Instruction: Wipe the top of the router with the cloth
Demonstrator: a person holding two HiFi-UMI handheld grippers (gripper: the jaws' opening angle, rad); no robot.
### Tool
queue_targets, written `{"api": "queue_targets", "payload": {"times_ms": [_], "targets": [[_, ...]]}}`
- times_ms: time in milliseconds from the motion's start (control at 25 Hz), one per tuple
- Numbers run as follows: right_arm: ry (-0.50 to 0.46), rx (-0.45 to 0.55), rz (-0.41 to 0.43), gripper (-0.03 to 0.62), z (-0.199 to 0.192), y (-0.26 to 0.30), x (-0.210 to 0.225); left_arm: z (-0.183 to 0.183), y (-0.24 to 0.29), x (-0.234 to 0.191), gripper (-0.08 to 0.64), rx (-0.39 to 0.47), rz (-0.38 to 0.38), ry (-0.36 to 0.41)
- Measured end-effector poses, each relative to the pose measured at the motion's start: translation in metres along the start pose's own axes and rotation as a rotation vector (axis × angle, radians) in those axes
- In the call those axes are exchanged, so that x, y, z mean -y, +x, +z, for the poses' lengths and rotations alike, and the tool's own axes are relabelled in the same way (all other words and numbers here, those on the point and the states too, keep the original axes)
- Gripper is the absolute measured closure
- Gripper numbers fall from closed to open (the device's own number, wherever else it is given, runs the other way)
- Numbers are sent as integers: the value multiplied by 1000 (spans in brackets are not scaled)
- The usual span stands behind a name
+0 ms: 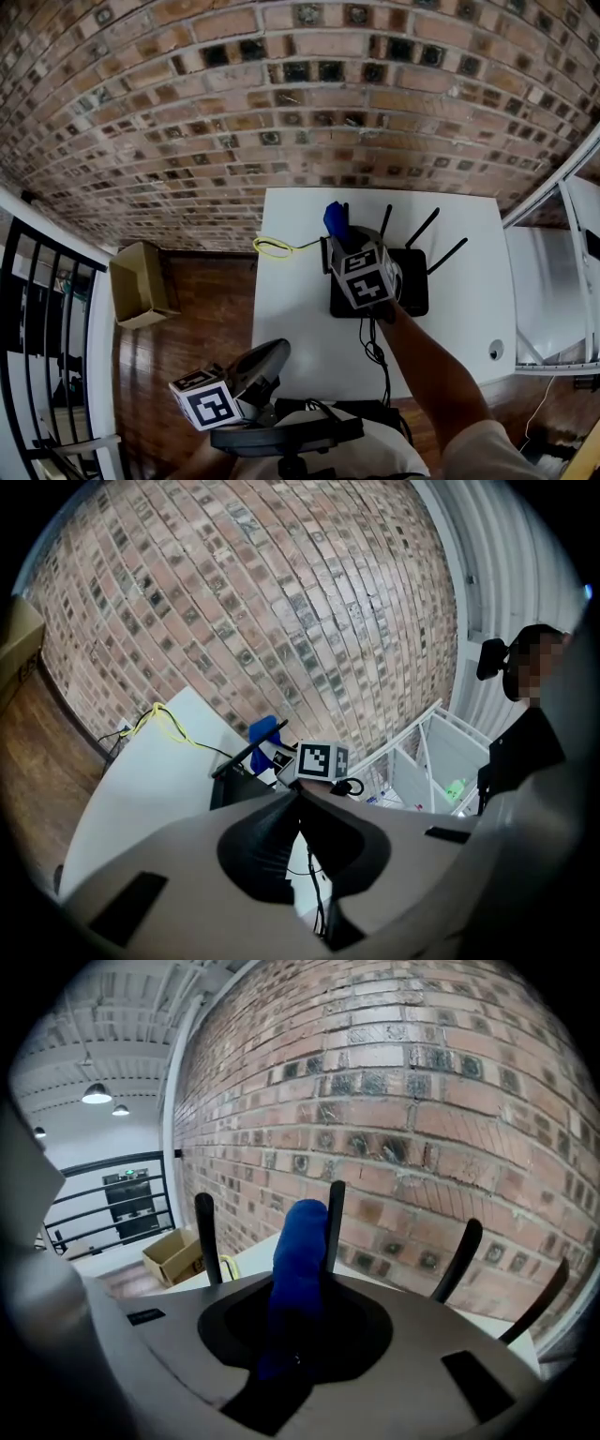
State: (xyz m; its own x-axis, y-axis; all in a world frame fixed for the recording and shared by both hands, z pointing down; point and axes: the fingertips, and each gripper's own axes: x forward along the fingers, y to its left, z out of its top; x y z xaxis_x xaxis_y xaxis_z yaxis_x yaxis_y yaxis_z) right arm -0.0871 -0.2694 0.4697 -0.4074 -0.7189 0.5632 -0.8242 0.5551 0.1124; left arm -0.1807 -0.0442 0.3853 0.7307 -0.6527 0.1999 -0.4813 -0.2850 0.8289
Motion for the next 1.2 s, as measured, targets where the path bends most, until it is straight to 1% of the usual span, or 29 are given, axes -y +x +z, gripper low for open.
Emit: {"api": "queue_targets", "payload": {"times_ms": [280, 520, 640, 800, 920, 1080, 1200], "targets": [[48, -117, -10, 489, -44, 22, 2, 6, -3, -3, 541, 15, 0, -7], [116, -221, 44, 489, -79, 34, 1, 5, -5, -7, 541, 9, 17, -12], [119, -234, 61, 489, -83, 36, 2, 7, -3, -4, 541, 18, 8, -11], [82, -248, 65, 489, -78, 32, 1, 5, 0, -2, 541, 9, 0, -5], [96, -231, 71, 489, -77, 20, 2, 3, 3, 0, 541, -1, -4, -2], [130, -134, 111, 489, -66, -7, 2, 4, 4, 4, 541, -8, -3, 0], [82, -57, 95, 488, -51, -32, 6, 1, 7, 7, 541, -15, -27, 0]]}}
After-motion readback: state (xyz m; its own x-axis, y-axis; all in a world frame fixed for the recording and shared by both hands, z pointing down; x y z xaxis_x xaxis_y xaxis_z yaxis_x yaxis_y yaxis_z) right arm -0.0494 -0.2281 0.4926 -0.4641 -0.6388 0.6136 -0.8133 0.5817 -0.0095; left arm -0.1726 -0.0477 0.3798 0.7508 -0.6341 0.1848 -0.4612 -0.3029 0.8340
